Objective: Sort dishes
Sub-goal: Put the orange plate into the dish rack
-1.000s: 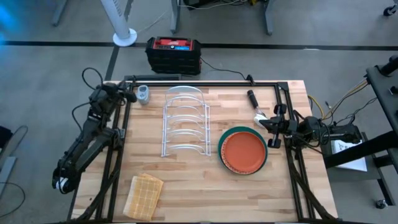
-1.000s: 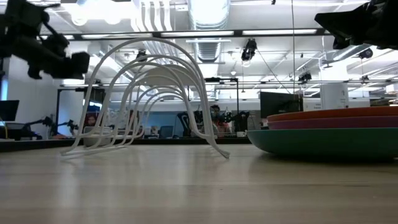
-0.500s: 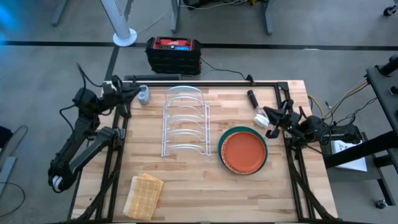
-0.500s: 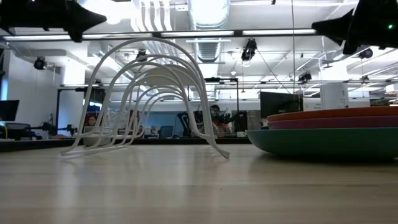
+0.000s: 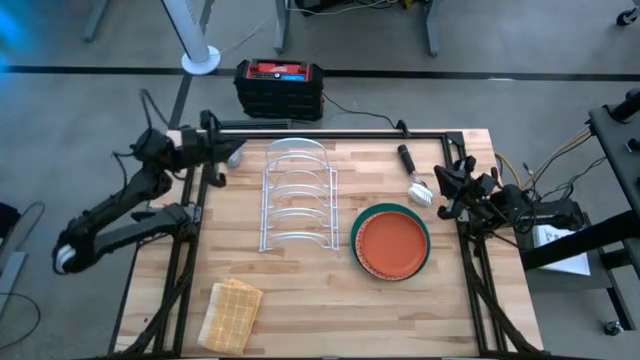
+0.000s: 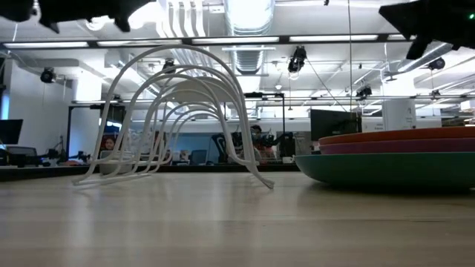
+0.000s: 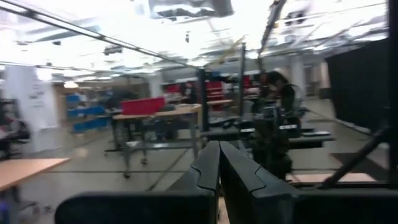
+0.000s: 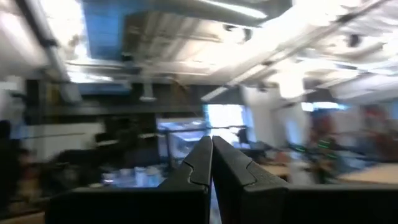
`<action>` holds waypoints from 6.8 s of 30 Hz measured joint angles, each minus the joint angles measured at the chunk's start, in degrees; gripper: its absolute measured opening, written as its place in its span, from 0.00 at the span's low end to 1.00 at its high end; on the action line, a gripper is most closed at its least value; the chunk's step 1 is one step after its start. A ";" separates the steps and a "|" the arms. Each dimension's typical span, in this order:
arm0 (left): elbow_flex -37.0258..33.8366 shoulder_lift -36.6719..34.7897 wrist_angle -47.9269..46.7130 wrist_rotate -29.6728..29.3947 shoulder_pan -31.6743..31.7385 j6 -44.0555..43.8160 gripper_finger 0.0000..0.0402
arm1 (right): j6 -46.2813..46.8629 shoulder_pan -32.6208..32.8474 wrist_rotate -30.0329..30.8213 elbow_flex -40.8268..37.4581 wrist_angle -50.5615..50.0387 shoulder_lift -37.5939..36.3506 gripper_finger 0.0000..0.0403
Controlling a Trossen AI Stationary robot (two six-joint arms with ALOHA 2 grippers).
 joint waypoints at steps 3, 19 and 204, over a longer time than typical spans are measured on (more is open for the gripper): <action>5.05 2.99 -2.03 0.04 -1.54 0.59 0.00 | 1.40 0.04 -3.96 0.00 0.12 3.22 0.00; 6.08 8.53 1.43 -5.79 -16.94 5.28 0.00 | 11.54 0.03 -2.94 18.02 -24.00 20.75 0.00; 5.15 14.07 -27.18 -85.72 -45.70 -10.60 0.00 | 21.30 10.84 17.79 47.50 -69.42 46.35 0.00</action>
